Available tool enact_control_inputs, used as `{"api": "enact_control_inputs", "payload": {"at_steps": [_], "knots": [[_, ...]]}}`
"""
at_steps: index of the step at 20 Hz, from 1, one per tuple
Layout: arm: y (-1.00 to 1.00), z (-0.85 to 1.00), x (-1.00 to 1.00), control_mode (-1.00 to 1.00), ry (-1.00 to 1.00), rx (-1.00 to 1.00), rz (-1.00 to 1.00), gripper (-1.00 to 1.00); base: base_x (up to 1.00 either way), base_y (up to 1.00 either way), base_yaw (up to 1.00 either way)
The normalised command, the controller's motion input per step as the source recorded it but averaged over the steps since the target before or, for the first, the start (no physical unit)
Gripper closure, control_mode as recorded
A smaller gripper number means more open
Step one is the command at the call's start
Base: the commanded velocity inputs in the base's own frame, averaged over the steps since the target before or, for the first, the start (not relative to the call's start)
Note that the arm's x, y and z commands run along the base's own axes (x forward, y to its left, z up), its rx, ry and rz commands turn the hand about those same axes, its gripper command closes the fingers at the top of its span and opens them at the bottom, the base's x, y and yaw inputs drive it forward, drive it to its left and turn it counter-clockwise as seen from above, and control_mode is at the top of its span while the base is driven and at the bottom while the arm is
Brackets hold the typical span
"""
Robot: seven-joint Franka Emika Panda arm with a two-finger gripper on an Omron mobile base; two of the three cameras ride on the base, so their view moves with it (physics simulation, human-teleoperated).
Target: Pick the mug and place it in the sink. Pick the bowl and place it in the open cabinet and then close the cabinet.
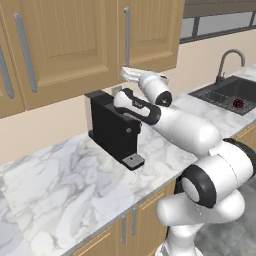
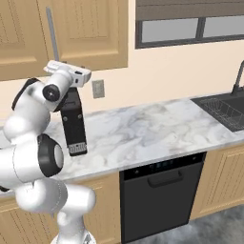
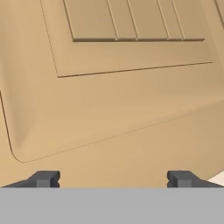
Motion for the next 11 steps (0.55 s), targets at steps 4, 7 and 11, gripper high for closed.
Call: {"api": "enact_control_inputs", "payload": {"at_steps": [4, 7, 11], "knots": [[-0.05, 0.27, 0.86, -1.00, 0.09, 0.05, -0.09, -1.00, 0.00, 0.00, 0.00], [0.00, 0.25, 0.94, -1.00, 0.28, 0.04, -0.05, -1.00, 0.00, 0.00, 0.00], [0.00, 0.53, 0.97, -1.00, 0.47, 0.07, 0.00, -1.00, 0.00, 0.00, 0.00]]}}
